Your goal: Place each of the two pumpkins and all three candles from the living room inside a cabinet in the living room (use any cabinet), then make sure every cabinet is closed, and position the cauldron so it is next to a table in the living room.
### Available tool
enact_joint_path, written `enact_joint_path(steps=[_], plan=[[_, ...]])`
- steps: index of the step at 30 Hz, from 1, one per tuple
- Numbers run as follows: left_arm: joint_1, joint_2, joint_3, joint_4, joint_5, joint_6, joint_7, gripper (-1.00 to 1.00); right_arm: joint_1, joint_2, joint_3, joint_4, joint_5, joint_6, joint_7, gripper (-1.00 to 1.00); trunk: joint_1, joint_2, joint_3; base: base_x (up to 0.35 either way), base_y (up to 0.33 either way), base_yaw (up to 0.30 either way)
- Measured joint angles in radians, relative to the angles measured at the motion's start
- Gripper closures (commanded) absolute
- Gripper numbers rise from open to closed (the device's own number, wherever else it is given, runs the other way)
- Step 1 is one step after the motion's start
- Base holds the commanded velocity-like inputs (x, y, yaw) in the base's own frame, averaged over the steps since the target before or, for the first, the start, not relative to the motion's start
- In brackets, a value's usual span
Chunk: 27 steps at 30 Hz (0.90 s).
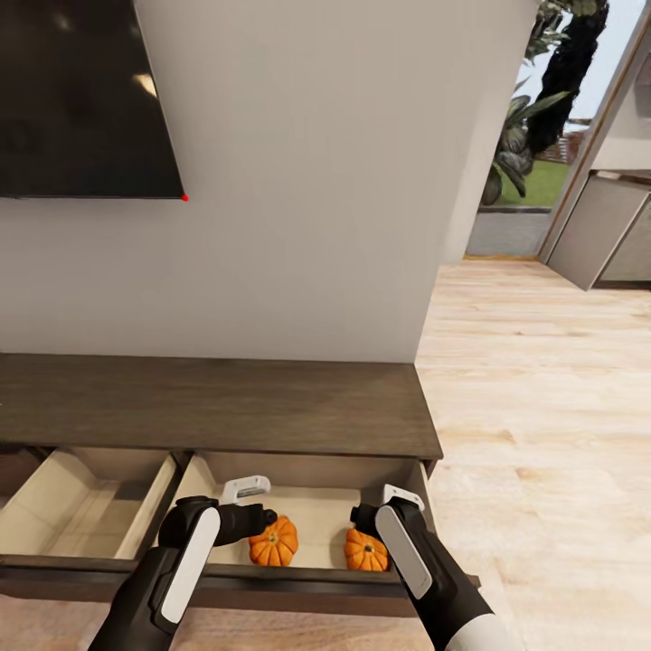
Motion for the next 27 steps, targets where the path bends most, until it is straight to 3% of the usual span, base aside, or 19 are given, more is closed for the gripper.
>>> enact_joint_path(steps=[27], plan=[[0.000,0.000,0.000,0.000,0.002,0.001,0.000,-1.00,0.000,0.000,0.001,-0.017,0.000,0.007,-0.001,-1.00,-0.104,0.189,0.085,0.000,0.000,0.000]])
